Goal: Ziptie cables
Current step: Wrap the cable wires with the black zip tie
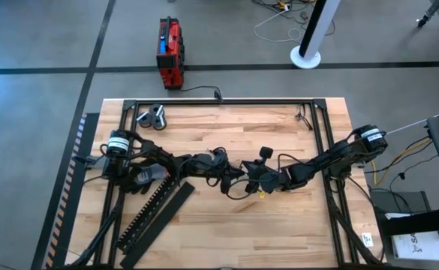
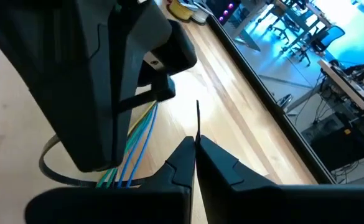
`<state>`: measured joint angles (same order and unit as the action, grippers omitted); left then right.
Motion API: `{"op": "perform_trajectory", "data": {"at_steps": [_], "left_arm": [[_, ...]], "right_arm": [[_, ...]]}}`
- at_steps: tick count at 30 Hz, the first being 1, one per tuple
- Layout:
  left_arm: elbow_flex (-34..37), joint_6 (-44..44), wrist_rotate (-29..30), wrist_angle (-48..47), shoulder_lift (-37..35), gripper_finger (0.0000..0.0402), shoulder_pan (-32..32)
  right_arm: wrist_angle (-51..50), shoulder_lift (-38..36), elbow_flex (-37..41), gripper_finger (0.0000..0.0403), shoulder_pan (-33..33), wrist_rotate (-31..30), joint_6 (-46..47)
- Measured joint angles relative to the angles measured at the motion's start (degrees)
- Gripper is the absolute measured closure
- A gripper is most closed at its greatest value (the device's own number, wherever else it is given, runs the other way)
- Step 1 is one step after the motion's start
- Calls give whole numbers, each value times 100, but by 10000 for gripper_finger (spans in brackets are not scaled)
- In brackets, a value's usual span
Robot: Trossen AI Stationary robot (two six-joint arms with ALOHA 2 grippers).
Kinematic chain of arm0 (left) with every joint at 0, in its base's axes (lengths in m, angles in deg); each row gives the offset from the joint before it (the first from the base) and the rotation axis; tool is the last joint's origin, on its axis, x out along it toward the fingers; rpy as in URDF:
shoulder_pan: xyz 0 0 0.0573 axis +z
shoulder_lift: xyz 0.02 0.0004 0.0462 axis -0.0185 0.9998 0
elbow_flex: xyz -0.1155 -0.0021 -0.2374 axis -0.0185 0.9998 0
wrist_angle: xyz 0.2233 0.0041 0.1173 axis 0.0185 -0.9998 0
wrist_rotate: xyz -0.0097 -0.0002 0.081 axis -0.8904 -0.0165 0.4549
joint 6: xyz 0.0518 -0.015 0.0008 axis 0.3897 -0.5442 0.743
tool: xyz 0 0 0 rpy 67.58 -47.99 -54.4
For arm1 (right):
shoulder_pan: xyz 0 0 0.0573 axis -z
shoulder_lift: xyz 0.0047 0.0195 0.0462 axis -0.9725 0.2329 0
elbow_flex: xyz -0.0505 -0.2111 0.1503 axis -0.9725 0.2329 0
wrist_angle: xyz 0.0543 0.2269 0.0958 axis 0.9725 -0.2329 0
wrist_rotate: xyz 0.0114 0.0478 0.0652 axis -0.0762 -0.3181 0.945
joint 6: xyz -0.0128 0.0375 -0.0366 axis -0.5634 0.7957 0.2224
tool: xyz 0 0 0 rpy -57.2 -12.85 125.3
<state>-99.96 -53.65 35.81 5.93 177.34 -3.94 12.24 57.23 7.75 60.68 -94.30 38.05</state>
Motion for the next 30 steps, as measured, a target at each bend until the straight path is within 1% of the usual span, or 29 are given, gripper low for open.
{"op": "perform_trajectory", "data": {"at_steps": [9, 17, 23, 30], "left_arm": [[0, 22, -26, 121, 2, 402, 0], [0, 85, -28, 165, 2, 402, 0], [0, 101, -33, 163, 2, 402, 0], [0, 149, -28, 163, 0, 402, 0]], "right_arm": [[-15, 0, 0, 403, 5, 63, -127], [-11, 2, -116, 403, 50, 78, -474], [-13, 2, -118, 403, 52, 271, -504], [-14, 2, -152, 403, 68, 258, -553]]}}
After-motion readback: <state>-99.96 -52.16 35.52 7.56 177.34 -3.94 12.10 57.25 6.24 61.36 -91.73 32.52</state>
